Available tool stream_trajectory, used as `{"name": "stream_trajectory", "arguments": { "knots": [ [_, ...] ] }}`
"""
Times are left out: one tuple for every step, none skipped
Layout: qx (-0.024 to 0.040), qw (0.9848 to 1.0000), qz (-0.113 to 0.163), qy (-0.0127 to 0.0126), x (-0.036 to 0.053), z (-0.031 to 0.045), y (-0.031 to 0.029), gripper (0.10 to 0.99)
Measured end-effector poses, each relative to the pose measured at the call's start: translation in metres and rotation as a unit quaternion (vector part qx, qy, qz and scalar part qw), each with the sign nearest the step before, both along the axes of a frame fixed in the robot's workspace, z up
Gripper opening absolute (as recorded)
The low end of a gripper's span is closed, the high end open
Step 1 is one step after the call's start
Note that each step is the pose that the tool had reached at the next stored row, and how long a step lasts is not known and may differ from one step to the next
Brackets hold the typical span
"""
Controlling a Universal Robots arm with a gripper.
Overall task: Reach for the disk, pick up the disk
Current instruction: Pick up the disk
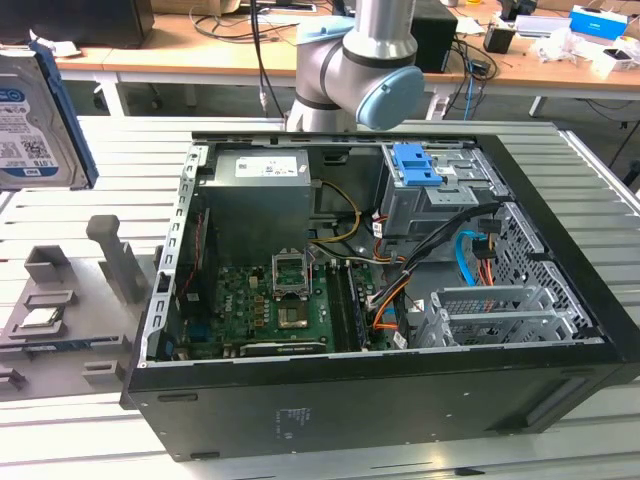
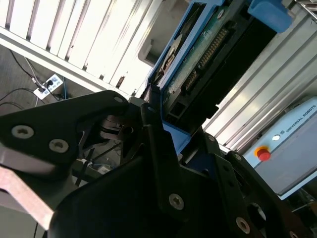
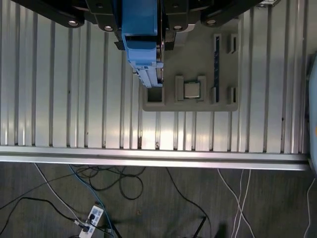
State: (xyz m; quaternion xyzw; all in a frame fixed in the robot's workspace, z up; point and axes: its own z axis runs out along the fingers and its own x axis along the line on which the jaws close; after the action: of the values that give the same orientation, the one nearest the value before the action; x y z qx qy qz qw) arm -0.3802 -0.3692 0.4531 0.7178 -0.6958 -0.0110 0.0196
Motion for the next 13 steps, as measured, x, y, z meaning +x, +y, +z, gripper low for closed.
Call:
{"name": "stream_trajectory", "arguments": {
  "knots": [
    [0.0000,1.0000,0.000,0.0001,0.0003,0.0037,0.0000,0.369],
    [0.0000,1.0000,0.000,0.0001,0.0004,0.0062,0.0000,0.369],
    [0.0000,1.0000,0.000,0.0002,0.0005,0.0079,0.0000,0.369],
    [0.0000,1.0000,0.000,0.0003,0.0007,0.0104,0.0000,0.369],
    [0.0000,1.0000,0.000,0.0002,0.0008,0.0120,0.0000,0.369],
    [0.0000,1.0000,0.000,0.0003,0.0010,0.0153,0.0000,0.369],
    [0.0000,1.0000,0.000,0.0004,0.0012,0.0185,0.0000,0.369],
    [0.0000,1.0000,0.000,0.0004,0.0013,0.0209,0.0000,0.369],
    [0.0000,1.0000,0.000,0.0004,0.0015,0.0228,0.0000,0.369],
    [0.0000,1.0000,0.000,0.0005,0.0016,0.0255,0.0000,0.369],
    [0.0000,1.0000,0.000,0.0006,0.0017,0.0276,0.0000,0.369],
    [0.0000,1.0000,0.000,0.0005,0.0018,0.0299,0.0000,0.369],
    [0.0000,1.0000,0.000,0.0006,0.0021,0.0338,0.0000,0.369]
  ]
}}
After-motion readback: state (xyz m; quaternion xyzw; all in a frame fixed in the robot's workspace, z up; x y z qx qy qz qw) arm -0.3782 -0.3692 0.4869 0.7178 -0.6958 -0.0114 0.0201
